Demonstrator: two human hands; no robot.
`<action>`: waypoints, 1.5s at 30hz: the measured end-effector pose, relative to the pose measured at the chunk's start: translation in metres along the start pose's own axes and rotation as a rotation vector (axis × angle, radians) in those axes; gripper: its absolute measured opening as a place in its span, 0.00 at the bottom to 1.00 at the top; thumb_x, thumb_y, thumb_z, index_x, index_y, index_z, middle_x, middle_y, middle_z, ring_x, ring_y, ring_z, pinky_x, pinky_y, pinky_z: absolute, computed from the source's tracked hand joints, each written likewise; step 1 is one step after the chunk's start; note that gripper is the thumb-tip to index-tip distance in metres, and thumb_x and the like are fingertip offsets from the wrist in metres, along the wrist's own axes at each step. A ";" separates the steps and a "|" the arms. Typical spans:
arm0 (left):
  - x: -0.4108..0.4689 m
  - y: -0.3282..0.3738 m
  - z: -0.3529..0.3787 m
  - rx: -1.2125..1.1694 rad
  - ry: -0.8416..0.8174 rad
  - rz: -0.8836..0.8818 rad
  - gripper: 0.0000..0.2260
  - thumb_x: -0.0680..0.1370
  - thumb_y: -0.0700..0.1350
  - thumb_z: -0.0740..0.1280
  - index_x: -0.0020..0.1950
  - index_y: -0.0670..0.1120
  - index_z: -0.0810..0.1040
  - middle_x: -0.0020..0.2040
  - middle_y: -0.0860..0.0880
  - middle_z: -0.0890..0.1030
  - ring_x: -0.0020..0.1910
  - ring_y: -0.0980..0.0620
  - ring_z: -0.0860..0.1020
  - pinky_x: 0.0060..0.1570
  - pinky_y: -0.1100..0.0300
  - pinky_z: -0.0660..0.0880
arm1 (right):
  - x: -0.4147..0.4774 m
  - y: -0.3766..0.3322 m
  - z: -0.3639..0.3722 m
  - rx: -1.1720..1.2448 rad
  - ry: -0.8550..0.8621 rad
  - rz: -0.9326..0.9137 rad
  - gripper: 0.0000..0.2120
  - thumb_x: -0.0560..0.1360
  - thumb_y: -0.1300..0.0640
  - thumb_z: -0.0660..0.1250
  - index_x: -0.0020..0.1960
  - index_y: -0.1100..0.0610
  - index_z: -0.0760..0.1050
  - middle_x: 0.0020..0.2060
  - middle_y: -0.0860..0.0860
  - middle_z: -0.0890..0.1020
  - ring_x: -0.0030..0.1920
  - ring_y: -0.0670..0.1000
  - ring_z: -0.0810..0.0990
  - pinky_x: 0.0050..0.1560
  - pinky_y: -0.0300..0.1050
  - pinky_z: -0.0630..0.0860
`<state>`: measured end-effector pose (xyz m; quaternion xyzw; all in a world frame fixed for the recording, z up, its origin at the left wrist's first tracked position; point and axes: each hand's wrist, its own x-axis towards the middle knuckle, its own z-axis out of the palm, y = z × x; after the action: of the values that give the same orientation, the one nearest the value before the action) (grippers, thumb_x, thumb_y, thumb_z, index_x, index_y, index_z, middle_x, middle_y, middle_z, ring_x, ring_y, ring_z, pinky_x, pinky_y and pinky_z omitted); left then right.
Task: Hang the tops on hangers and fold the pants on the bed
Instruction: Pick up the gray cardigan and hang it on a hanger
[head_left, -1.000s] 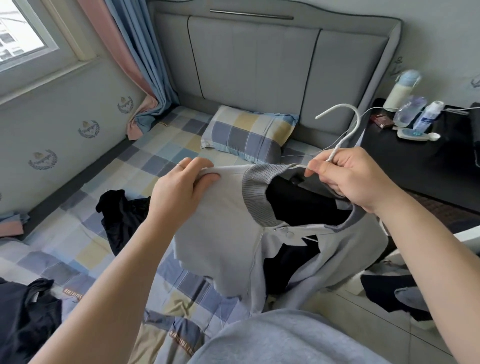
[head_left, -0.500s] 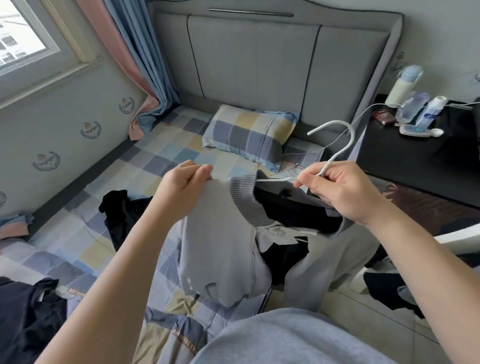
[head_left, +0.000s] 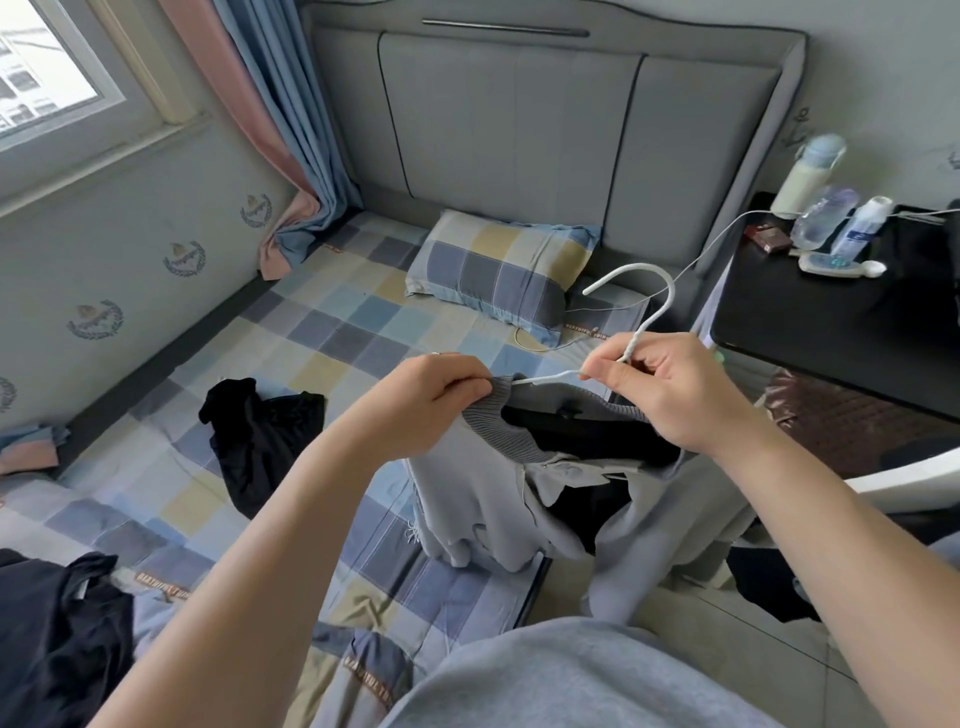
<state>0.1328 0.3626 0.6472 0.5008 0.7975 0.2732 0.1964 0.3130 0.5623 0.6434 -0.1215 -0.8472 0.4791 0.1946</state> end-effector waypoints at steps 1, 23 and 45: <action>-0.001 0.000 0.002 -0.025 0.071 0.038 0.08 0.83 0.42 0.63 0.51 0.48 0.81 0.45 0.53 0.80 0.46 0.59 0.75 0.45 0.66 0.69 | 0.000 -0.001 -0.001 -0.008 0.001 0.001 0.09 0.80 0.57 0.68 0.42 0.50 0.83 0.35 0.54 0.83 0.31 0.54 0.73 0.34 0.45 0.69; 0.004 -0.002 0.013 0.061 0.482 0.280 0.08 0.80 0.35 0.67 0.55 0.40 0.85 0.47 0.49 0.85 0.46 0.52 0.81 0.50 0.56 0.77 | 0.010 -0.002 -0.003 0.043 0.049 -0.004 0.10 0.80 0.55 0.68 0.42 0.48 0.83 0.34 0.66 0.78 0.35 0.66 0.72 0.35 0.54 0.69; 0.010 -0.014 -0.007 0.156 0.557 0.161 0.10 0.78 0.42 0.65 0.54 0.42 0.82 0.44 0.54 0.81 0.45 0.48 0.78 0.48 0.52 0.72 | 0.024 0.022 -0.013 -0.118 -0.112 0.170 0.15 0.74 0.50 0.75 0.59 0.43 0.77 0.48 0.39 0.82 0.47 0.41 0.79 0.51 0.36 0.74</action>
<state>0.1151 0.3651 0.6435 0.4817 0.7969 0.3529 -0.0913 0.2973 0.5929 0.6357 -0.1772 -0.8701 0.4495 0.0980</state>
